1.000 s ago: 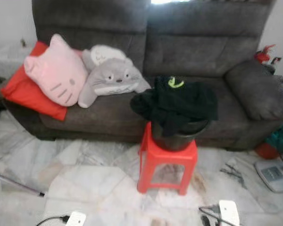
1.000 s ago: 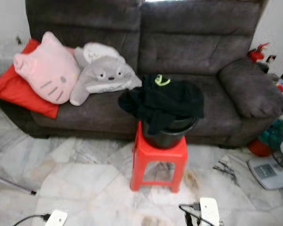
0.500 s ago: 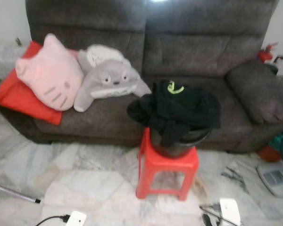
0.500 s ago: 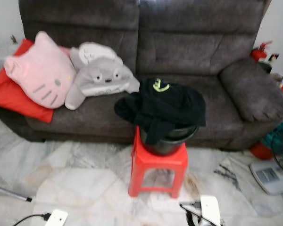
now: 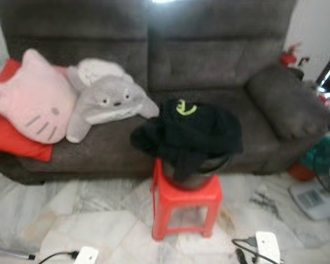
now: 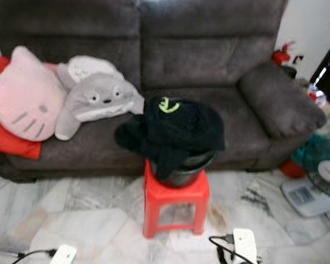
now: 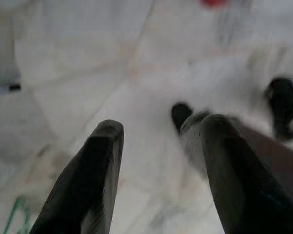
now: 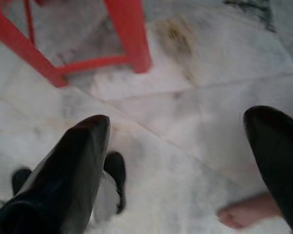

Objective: Hang hanger

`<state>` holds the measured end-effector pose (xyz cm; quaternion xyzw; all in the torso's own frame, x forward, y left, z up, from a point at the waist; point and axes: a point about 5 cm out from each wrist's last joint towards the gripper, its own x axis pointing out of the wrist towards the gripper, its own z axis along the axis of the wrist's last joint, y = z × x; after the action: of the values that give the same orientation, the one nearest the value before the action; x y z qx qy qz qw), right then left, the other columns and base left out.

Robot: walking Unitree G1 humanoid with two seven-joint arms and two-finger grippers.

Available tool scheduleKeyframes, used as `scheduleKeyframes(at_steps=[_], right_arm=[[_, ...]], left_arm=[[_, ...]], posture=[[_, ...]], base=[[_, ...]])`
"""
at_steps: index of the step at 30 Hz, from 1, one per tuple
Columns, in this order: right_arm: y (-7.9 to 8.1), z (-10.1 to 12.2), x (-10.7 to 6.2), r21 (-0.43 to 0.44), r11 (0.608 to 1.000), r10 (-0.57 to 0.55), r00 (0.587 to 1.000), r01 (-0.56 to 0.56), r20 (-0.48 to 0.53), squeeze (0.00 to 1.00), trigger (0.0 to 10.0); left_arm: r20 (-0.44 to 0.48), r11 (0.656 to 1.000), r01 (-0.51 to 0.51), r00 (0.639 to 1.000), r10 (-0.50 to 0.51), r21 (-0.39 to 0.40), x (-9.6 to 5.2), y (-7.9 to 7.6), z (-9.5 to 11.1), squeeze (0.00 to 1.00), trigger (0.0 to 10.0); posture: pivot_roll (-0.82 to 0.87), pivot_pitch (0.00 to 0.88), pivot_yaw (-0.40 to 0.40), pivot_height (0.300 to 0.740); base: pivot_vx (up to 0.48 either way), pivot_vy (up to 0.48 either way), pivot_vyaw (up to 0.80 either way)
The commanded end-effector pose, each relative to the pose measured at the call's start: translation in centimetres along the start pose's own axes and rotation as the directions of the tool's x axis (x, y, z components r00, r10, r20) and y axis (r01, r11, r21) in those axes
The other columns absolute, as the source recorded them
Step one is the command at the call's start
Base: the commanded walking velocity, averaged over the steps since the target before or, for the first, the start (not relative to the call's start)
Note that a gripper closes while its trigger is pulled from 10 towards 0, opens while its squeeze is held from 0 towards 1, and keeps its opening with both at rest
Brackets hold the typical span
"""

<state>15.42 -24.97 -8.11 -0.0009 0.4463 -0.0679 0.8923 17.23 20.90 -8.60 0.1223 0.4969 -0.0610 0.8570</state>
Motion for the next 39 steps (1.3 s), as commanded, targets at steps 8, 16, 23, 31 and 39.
scheduleKeyframes(at_steps=[8,16,23,31,39], right_arm=[[0.69,0.65,0.26,0.008,1.0,0.017,1.0,-0.017,0.018,0.0,10.0],[0.69,0.64,0.25,0.007,1.0,0.02,1.0,-0.02,0.019,0.0,10.0],[0.7,0.64,0.25,0.005,1.0,0.021,1.0,-0.021,0.018,0.0,10.0],[0.7,0.6,0.24,0.003,1.0,0.021,1.0,-0.021,0.016,0.0,10.0],[0.71,0.6,0.25,0.004,1.0,0.02,1.0,-0.02,0.016,0.0,10.0]], left_arm=[[-0.056,1.0,-0.008,0.998,0.009,0.006,-0.34,0.5,-1.83,0.0,10.0],[-0.051,1.0,-0.009,0.999,0.009,-0.002,-0.34,0.48,-1.84,0.0,10.0],[-0.051,1.0,-0.009,0.999,0.009,-0.002,-0.34,0.48,-1.84,0.0,10.0],[-0.051,1.0,-0.007,0.999,0.007,-0.001,-0.34,0.47,-1.86,0.0,10.0],[-0.051,1.0,-0.005,0.999,0.005,0.002,-0.34,0.47,-1.85,0.0,10.0]], posture=[[-0.05,0.047,-0.03,0.74],[-0.05,0.049,-0.03,0.74],[-0.05,0.049,-0.03,0.74],[-0.05,0.049,-0.032,0.74],[-0.05,0.049,-0.032,0.74]], base=[[0.03,0.0,0.0],[0.097,0.0,0.0],[0.269,0.0,0.0],[0.271,0.0,0.0],[0.271,0.0,0.0]])
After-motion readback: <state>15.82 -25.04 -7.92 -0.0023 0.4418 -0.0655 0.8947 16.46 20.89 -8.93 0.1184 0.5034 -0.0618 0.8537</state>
